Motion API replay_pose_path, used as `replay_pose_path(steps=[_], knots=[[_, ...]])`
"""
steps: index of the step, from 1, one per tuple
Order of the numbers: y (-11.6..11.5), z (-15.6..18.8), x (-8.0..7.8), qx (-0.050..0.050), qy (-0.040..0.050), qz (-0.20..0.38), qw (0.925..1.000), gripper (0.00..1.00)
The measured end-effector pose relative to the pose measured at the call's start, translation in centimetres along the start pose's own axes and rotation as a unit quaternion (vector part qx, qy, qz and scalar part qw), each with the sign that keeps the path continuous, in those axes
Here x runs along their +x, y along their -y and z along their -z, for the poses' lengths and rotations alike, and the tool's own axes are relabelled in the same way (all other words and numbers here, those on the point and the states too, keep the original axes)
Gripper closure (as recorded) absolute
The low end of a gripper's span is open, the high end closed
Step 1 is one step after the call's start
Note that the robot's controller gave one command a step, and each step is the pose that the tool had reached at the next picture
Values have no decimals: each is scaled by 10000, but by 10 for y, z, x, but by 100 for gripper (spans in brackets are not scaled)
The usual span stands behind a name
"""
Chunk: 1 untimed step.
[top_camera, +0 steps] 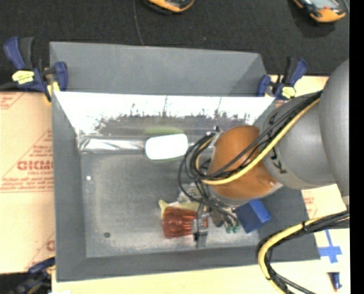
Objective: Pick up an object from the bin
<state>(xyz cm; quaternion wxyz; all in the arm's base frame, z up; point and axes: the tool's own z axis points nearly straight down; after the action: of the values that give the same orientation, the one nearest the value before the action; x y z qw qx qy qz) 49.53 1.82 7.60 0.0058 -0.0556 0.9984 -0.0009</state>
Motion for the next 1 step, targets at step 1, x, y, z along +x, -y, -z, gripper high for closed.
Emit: replay_pose_path(steps=[1], knots=[[0,0,0,-4,3,-8,10000,100]])
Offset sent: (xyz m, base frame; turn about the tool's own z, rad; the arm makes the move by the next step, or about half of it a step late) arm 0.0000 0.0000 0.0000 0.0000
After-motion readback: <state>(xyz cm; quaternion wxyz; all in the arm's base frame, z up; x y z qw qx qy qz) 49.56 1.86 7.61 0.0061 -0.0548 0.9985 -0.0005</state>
